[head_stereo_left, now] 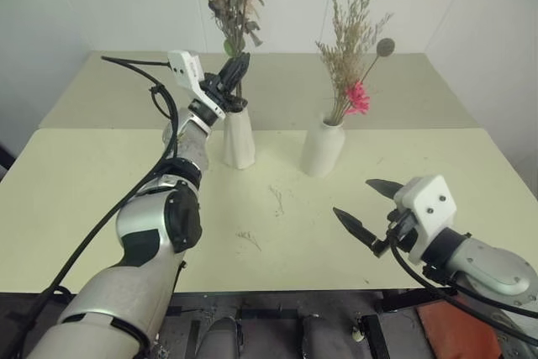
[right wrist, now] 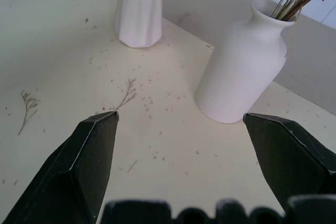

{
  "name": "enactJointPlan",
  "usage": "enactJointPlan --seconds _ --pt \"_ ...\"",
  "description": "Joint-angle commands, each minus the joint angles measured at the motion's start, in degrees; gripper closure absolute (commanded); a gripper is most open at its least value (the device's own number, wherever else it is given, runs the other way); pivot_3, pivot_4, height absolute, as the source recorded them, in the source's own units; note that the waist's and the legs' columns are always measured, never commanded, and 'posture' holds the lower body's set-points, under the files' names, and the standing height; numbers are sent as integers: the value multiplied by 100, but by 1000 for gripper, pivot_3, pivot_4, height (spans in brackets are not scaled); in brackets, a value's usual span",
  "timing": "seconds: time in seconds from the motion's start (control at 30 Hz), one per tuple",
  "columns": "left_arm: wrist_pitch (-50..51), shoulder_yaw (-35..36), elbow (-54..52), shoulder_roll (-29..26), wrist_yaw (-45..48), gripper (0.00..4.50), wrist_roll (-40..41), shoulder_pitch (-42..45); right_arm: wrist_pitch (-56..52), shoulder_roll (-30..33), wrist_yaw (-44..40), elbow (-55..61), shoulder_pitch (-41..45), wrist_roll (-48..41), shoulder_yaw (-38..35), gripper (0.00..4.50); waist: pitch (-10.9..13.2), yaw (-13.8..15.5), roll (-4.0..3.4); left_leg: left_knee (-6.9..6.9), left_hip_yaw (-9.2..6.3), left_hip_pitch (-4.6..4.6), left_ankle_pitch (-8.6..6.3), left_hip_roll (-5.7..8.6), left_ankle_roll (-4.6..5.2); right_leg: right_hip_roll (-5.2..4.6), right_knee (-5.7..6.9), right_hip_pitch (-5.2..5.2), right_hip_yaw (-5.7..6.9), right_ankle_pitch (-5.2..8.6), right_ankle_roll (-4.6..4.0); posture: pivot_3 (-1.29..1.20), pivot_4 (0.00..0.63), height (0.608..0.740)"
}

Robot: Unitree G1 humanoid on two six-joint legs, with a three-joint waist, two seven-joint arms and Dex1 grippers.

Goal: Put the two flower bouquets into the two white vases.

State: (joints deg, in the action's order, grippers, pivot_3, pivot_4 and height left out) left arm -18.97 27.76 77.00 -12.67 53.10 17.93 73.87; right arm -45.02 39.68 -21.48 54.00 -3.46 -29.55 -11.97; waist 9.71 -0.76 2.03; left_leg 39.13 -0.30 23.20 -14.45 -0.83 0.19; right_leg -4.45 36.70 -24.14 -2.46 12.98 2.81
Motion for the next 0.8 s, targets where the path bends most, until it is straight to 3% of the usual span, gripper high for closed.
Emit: enactJointPlan --seconds 0.03,0.37,0.8 --pt "-171 -48 -220 -87 112 4341 -13 45 270 -70 -66 24 133 2 -100 0 0 -1 0 0 0 0 0 0 0 0 0 0 0 0 0 0 150 740" --pt "-245 -138 -236 -36 240 4341 7 -15 393 -425 38 -81 413 4 -2 0 0 0 0 1 0 1 0 0 0 0 0 0 0 0 0 0 150 740" --pt "-200 48 -368 -199 742 114 274 -88 576 -381 -105 -274 387 239 114 0 0 -12 0 1 0 0 0 0 0 0 2 0 0 0 0 0 150 740"
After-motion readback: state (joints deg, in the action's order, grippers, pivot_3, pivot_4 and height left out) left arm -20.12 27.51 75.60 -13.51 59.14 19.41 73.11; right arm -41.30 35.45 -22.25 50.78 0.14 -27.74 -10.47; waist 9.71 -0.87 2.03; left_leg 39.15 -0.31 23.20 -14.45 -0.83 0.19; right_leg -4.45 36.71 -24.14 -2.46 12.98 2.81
